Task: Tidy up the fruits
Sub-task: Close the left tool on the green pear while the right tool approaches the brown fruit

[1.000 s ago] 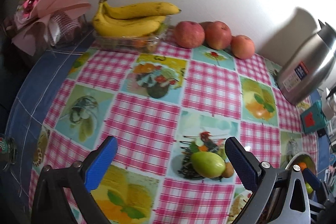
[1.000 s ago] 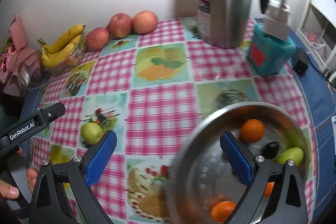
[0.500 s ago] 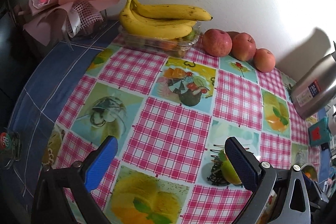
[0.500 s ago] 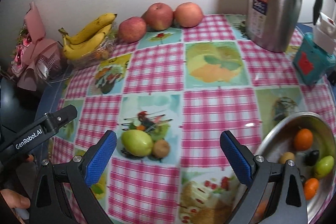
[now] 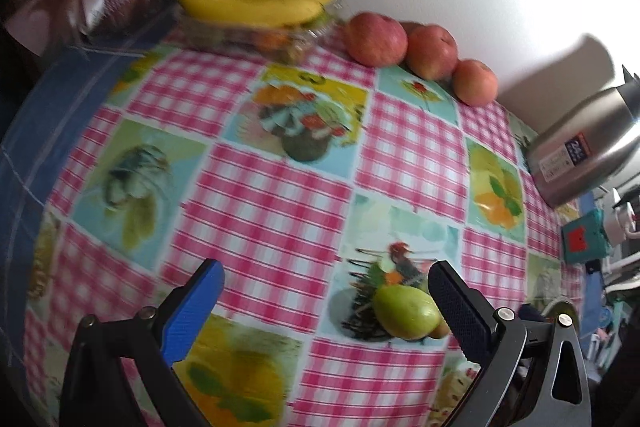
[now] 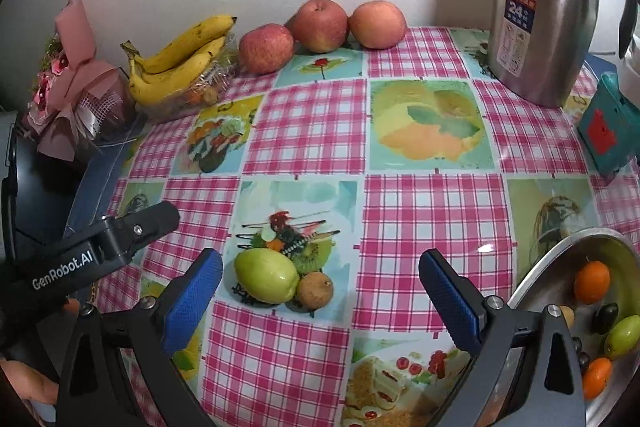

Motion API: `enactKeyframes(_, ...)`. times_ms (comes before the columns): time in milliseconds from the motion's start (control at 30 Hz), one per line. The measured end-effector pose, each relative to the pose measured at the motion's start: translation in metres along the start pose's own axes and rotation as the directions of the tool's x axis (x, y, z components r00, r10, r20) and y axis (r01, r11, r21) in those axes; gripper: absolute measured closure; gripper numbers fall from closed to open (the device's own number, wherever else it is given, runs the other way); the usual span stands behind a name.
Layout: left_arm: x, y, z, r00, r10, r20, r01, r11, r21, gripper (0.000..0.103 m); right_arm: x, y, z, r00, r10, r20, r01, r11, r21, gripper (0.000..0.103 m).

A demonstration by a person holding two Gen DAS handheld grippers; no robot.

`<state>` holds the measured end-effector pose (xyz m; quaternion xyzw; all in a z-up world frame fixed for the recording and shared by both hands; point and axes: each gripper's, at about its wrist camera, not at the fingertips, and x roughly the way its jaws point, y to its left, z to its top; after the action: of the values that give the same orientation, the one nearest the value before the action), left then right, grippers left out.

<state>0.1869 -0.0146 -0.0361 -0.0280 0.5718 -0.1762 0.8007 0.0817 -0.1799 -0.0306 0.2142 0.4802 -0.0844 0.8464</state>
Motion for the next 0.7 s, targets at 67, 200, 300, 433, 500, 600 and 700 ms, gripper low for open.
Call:
enactKeyframes(67, 0.007, -0.003, -0.002, 1.000, -0.022, -0.023, 0.022, 1.000, -0.003, 0.001, 0.005, -0.003, -0.002, 1.000, 0.009, -0.013, -0.009, 1.000, 0.011, 0.005)
enactKeyframes(200, 0.020, -0.010, -0.008, 0.996, -0.062, -0.062, 0.062, 0.998, -0.004, 0.007, 0.016, -0.004, -0.007, 0.998, 0.037, -0.052, -0.037, 0.999, 0.011, 0.016)
enactKeyframes(300, 0.029, -0.017, -0.013, 0.991, -0.097, -0.092, 0.098, 0.995, 0.001, 0.013, 0.023, -0.006, -0.011, 0.996, 0.031, -0.080, -0.031, 1.000, 0.000, 0.027)
enactKeyframes(433, 0.038, -0.026, -0.018, 0.982, -0.140, -0.123, 0.141, 0.990, -0.002, 0.021, 0.030, -0.010, -0.015, 0.994, 0.052, -0.099, -0.051, 0.999, 0.011, 0.037)
enactKeyframes(500, 0.042, -0.030, -0.020, 0.975, -0.169, -0.142, 0.170, 0.985, -0.008, 0.026, 0.031, -0.012, -0.015, 0.993, 0.063, -0.100, -0.062, 0.998, 0.013, 0.040)
enactKeyframes(600, 0.048, -0.033, -0.022, 0.961, -0.222, -0.164, 0.217, 0.975, -0.048, 0.039, 0.031, -0.014, -0.016, 0.990, 0.096, -0.103, -0.093, 0.995, 0.031, 0.047)
enactKeyframes(700, 0.050, -0.034, -0.025, 0.956, -0.239, -0.169, 0.231, 0.971, -0.069, 0.045, 0.031, -0.017, -0.016, 0.990, 0.096, -0.104, -0.093, 0.995, 0.030, 0.049)
